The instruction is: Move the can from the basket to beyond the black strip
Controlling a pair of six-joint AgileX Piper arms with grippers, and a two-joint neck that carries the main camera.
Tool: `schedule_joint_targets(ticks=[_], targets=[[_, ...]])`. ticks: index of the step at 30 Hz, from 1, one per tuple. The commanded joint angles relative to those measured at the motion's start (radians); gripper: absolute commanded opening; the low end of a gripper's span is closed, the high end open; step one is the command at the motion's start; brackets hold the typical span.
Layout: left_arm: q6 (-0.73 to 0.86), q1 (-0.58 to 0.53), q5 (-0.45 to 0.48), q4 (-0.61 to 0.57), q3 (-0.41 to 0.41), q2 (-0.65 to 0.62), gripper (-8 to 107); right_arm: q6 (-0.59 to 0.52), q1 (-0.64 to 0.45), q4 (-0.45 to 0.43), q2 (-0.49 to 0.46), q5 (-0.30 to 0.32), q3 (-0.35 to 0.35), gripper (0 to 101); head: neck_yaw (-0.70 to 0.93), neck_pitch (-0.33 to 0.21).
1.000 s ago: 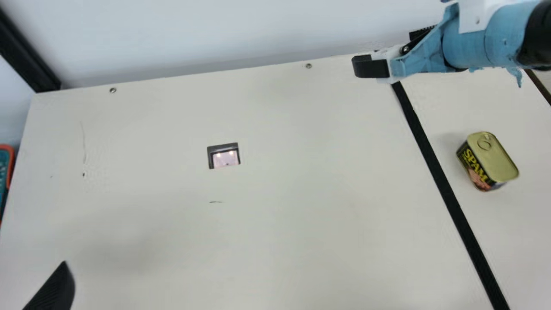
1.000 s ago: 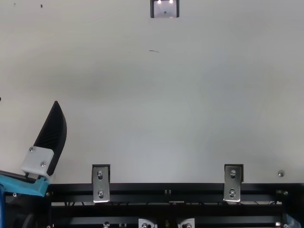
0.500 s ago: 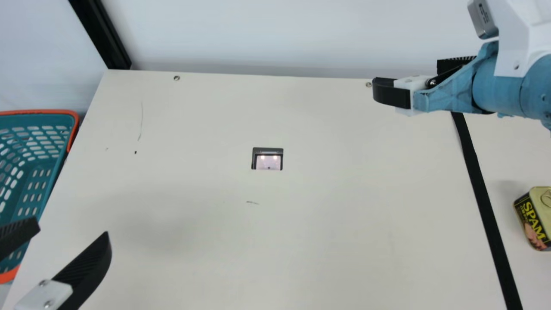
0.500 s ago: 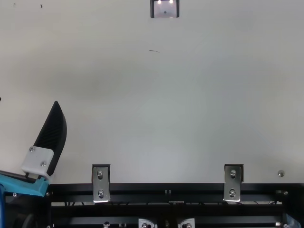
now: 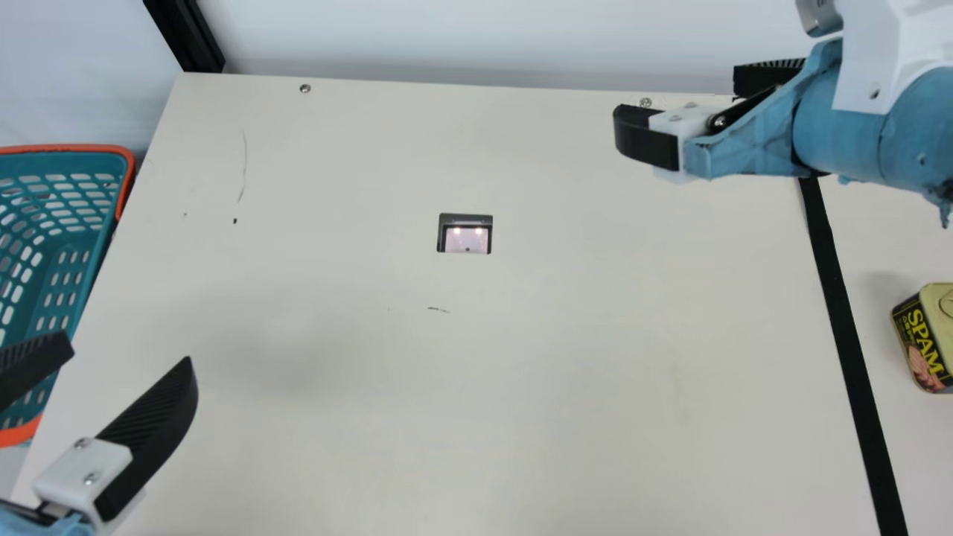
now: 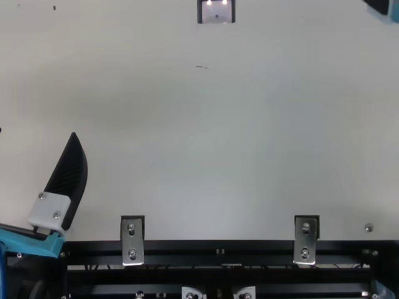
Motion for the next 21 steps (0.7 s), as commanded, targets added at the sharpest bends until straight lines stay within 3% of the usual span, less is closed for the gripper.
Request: schedule_joint_targets(ticks=[1,11,16,21], targets=[[0.0,0.0,0.0,0.0,0.0,0.0,90,0.0,0.0,0.0,0.0,0.0,0.0,101,-0.002,-0.002],[0.0,0.0,0.0,0.0,0.0,0.0,90,0.023,0.009,-0.024,-0.001,-0.004,-0.005,101,-0.002,-0.002],[0.0,0.0,0.0,0.0,0.0,0.0,90,0.056,0.03,-0.061,-0.036,-0.061,0.031,101,-0.002,-0.002],[0.0,0.0,0.0,0.0,0.0,0.0,90,0.071,0.054,-0.083,-0.103,-0.154,0.124,101,-0.002,-0.002]])
